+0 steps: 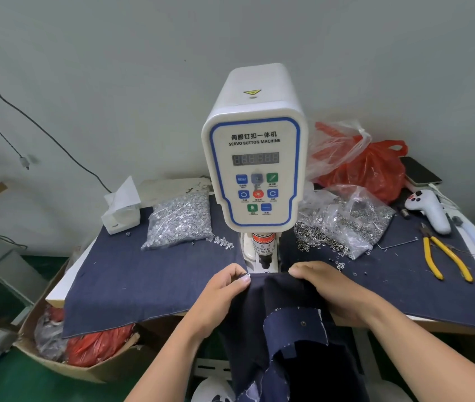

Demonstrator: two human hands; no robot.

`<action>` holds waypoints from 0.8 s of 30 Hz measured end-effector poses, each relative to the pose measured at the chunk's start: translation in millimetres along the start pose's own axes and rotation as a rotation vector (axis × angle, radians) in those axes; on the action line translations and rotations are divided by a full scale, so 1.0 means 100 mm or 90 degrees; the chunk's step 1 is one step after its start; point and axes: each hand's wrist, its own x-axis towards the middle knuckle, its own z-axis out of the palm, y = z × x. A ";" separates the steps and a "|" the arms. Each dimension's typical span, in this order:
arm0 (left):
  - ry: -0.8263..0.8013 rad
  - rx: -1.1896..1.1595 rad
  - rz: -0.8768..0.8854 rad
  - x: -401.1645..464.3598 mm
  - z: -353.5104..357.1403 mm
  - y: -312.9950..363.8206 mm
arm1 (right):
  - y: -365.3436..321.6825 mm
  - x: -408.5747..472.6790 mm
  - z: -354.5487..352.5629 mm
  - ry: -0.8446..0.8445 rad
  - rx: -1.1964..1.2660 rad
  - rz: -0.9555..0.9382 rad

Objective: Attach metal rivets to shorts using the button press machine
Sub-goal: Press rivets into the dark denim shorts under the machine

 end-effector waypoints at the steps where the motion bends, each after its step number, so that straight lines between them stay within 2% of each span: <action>1: 0.006 0.005 -0.004 0.02 0.00 -0.02 | 0.00 0.01 0.01 0.007 0.001 -0.001; 8: 0.046 -0.052 -0.044 0.11 -0.01 -0.10 | 0.05 0.07 0.01 0.020 0.030 -0.004; 14: 0.040 -0.097 -0.047 0.15 -0.02 -0.16 | 0.08 0.10 0.01 0.052 0.051 0.003; 24: 0.035 -0.130 -0.028 0.16 -0.02 -0.21 | 0.11 0.10 0.00 0.032 0.062 0.001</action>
